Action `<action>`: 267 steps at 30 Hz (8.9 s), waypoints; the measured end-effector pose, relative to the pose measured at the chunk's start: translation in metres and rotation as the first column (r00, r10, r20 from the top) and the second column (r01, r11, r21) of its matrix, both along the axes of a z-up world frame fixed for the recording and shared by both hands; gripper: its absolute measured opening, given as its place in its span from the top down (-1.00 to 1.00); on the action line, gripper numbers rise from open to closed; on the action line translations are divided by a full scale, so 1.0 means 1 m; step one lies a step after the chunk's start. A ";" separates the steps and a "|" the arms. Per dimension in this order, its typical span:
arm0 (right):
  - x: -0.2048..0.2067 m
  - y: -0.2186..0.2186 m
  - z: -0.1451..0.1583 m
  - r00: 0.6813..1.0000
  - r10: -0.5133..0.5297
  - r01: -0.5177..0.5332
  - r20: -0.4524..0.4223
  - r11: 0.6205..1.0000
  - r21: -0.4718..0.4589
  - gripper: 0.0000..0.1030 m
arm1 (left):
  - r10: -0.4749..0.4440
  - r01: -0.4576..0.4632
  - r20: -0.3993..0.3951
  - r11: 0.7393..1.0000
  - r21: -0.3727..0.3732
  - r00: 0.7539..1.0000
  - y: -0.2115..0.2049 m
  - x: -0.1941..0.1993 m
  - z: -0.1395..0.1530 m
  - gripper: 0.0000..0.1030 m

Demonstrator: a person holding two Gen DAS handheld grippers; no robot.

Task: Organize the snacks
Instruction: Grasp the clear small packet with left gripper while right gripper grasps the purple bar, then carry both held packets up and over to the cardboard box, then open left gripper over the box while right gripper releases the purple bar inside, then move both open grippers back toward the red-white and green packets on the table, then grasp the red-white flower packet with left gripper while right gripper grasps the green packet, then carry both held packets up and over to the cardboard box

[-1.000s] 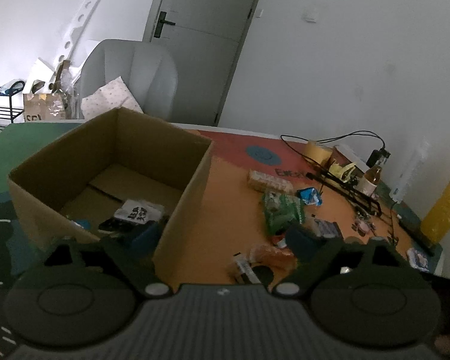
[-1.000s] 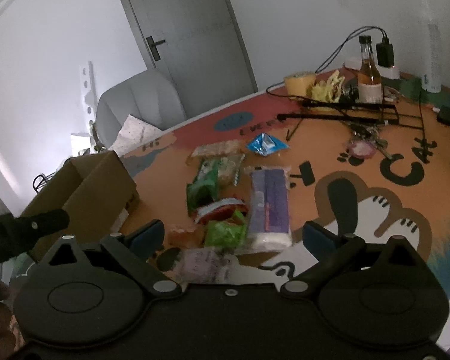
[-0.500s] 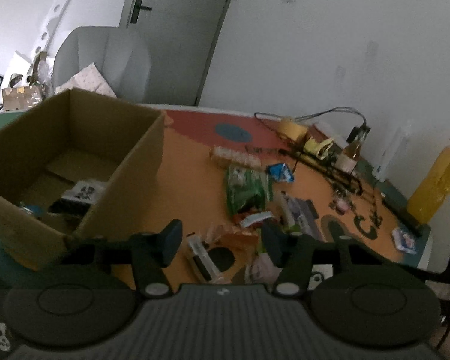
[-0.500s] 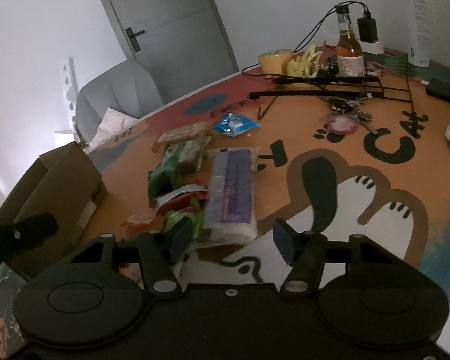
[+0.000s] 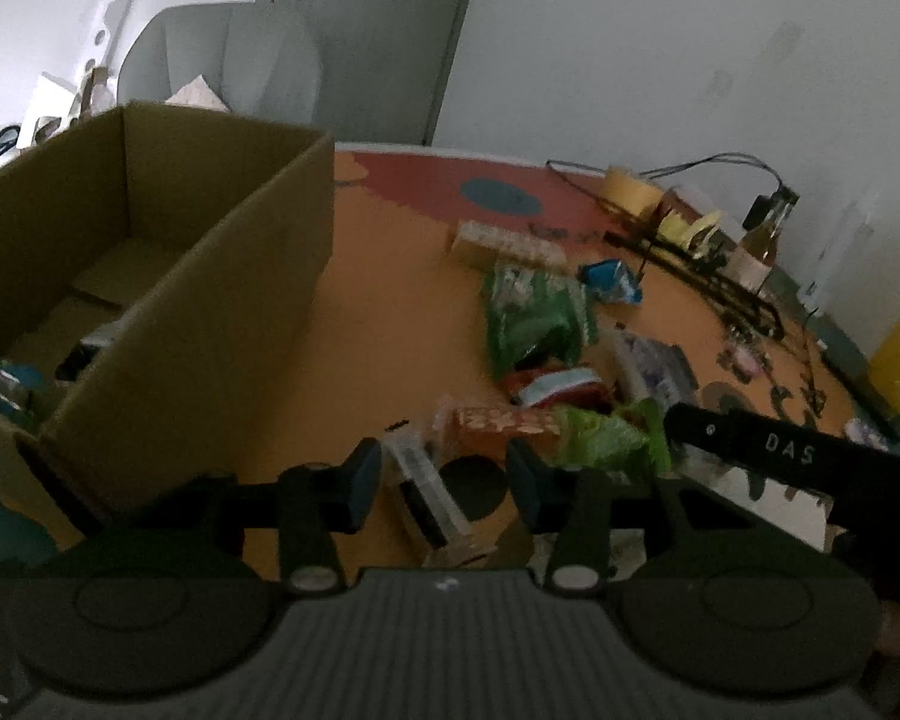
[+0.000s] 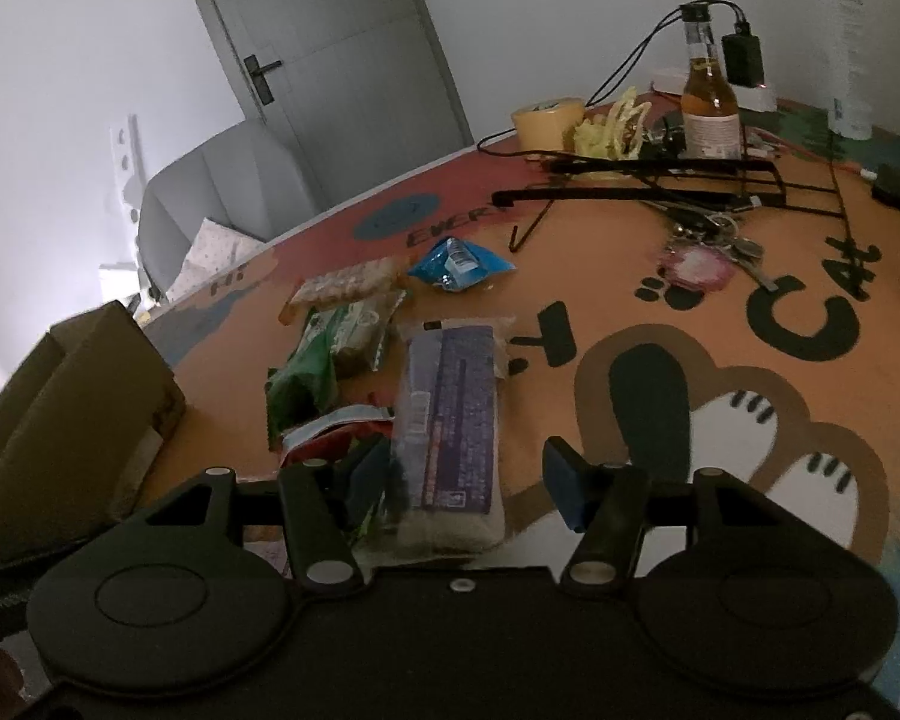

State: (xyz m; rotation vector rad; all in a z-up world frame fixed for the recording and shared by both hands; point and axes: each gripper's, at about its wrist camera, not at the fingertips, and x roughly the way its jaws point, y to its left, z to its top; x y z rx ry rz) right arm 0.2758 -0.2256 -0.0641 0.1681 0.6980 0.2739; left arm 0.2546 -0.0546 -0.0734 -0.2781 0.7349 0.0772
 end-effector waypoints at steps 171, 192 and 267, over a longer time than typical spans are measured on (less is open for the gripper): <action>-0.054 -0.003 0.037 0.996 0.060 -0.066 0.063 0.993 0.102 -0.22 | 0.000 -0.003 0.253 1.000 0.013 0.968 0.009 -0.053 0.068 -0.68; -0.020 0.002 0.007 0.996 0.087 -0.085 -0.015 0.990 0.117 -0.19 | -0.035 0.032 0.136 0.999 0.026 0.990 -0.005 -0.010 0.032 -0.30; -0.035 0.040 0.045 0.981 0.135 -0.144 0.139 0.988 0.058 0.48 | 0.007 -0.020 0.161 0.997 0.078 0.987 0.019 -0.011 0.050 0.16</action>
